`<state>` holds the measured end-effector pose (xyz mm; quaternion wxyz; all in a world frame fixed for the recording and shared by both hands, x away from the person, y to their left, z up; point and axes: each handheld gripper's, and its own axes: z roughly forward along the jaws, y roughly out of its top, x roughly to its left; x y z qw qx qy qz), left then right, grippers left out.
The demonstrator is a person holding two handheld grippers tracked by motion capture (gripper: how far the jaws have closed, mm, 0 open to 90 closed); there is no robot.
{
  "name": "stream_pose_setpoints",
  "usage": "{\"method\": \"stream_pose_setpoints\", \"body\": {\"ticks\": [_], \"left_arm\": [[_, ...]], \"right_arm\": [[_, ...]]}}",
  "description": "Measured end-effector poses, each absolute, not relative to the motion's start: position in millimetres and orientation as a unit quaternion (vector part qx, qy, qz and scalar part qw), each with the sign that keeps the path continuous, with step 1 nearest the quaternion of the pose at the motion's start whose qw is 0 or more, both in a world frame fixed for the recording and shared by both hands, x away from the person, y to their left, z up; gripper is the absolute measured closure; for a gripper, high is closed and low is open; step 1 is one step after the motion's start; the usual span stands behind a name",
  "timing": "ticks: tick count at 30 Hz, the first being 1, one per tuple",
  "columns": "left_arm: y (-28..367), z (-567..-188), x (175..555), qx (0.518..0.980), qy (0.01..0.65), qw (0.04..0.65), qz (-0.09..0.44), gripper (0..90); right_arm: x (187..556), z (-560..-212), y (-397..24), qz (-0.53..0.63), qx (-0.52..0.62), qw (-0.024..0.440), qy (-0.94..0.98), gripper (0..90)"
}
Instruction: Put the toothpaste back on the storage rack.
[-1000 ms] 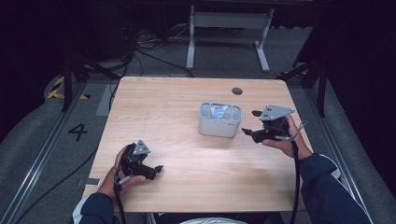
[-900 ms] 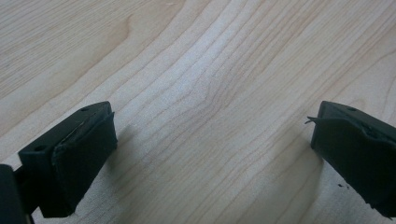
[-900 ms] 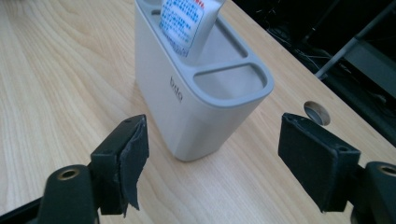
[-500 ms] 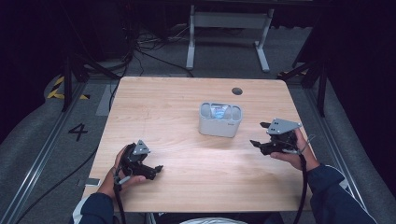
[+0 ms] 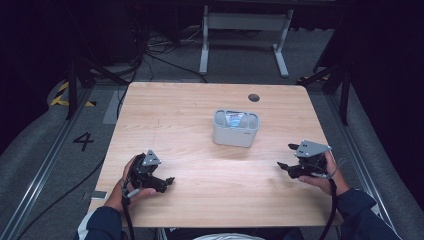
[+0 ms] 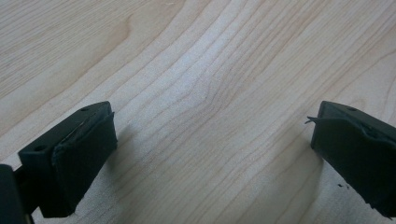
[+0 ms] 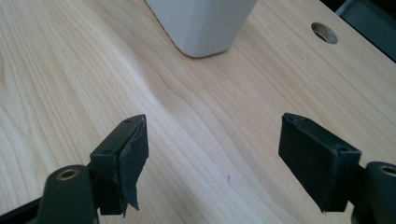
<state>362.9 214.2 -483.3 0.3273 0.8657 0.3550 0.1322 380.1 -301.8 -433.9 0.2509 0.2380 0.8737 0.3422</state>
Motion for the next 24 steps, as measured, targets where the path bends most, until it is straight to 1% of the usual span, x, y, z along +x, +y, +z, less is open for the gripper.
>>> {"method": "stream_pose_setpoints", "body": {"ticks": [5, 13, 24], "left_arm": [[214, -483, 363, 0.866, 0.355, 0.327, 0.132, 0.6], [214, -483, 363, 0.866, 0.355, 0.327, 0.132, 0.6], [214, -483, 363, 0.866, 0.355, 0.327, 0.132, 0.6]], "right_arm": [[374, -445, -312, 0.341, 0.249, 0.25, 0.871, 24.8], [363, -462, -332, 0.342, 0.285, 0.233, 0.865, 24.7], [351, -475, -354, 0.345, 0.333, 0.218, 0.85, 23.3]]}}
